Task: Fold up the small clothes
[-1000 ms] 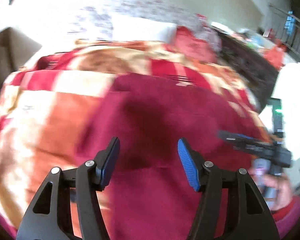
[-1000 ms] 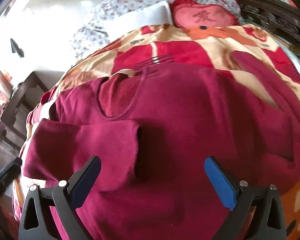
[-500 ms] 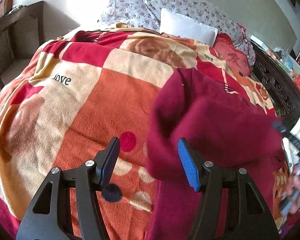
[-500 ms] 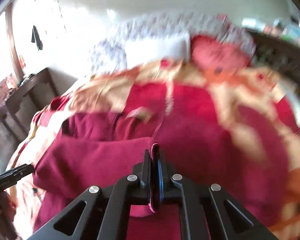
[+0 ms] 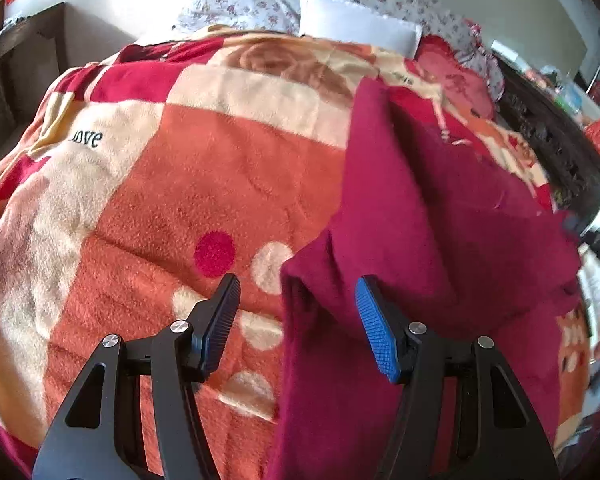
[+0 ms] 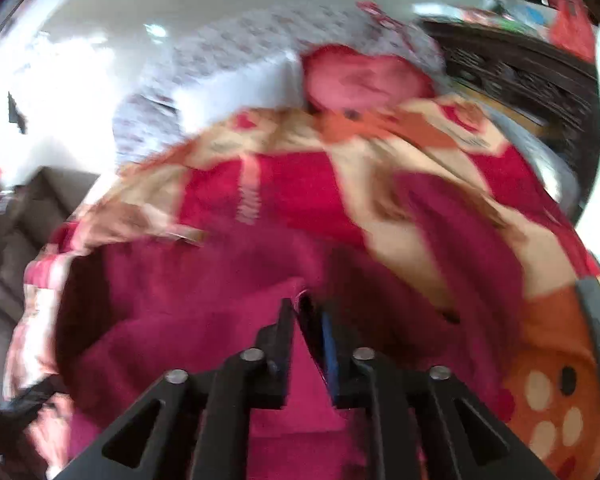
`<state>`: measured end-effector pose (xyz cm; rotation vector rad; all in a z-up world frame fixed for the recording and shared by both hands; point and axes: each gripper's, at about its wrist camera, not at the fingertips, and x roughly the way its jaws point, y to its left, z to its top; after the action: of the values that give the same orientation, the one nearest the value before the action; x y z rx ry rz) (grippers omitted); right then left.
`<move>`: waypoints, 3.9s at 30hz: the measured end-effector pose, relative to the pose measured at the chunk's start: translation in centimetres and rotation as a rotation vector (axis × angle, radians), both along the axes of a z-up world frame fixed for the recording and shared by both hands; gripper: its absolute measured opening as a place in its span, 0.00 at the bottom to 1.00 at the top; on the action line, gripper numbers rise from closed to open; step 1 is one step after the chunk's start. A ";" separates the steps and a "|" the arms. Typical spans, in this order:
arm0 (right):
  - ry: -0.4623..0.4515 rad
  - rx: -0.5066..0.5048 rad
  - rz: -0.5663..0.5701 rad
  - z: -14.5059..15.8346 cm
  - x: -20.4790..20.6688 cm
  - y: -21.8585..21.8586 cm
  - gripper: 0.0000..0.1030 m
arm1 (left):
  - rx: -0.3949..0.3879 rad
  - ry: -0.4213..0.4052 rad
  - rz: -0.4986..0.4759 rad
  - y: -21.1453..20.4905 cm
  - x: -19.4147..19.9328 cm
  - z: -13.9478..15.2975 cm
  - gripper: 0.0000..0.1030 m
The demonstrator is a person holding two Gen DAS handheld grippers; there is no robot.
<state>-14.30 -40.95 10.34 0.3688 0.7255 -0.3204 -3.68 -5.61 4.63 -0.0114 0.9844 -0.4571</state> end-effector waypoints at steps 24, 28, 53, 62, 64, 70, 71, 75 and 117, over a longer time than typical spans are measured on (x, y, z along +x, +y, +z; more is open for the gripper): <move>0.035 0.039 0.734 -4.4 18.4 19.8 0.13 | -0.092 0.052 0.070 2.0 3.0 -2.6 0.59; 0.003 0.042 0.762 -3.6 17.9 20.1 0.15 | -0.098 0.048 0.069 2.1 2.9 -2.6 0.60; 0.024 0.186 0.673 -3.8 20.2 18.7 0.13 | -0.108 -0.046 0.118 3.6 2.3 1.5 0.60; 0.208 -0.181 0.697 -4.4 12.5 13.0 0.43 | -0.024 0.001 0.034 -0.6 3.3 -0.5 0.60; 0.233 -0.195 0.712 -5.2 12.3 12.5 0.43 | -0.010 0.028 0.032 -1.1 3.5 -1.4 0.60; 0.233 -0.345 0.733 -6.0 10.7 13.3 0.06 | 0.016 0.022 0.038 -1.6 3.2 -1.8 0.60; 0.218 -0.376 0.732 -5.8 10.2 13.4 0.04 | 0.015 0.022 0.041 -1.6 3.1 -1.7 0.60; 0.113 -0.452 0.650 -3.5 8.5 12.6 0.03 | 0.006 0.004 0.048 -1.9 3.2 -1.5 0.60; 0.099 -0.076 -0.070 -2.3 -0.9 -8.7 0.42 | 0.014 -0.028 -0.145 -9.8 -0.7 0.6 0.60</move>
<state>-15.18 -49.67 8.00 0.3090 0.7958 -0.4337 -4.41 -15.36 5.23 0.0795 0.9644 -0.5817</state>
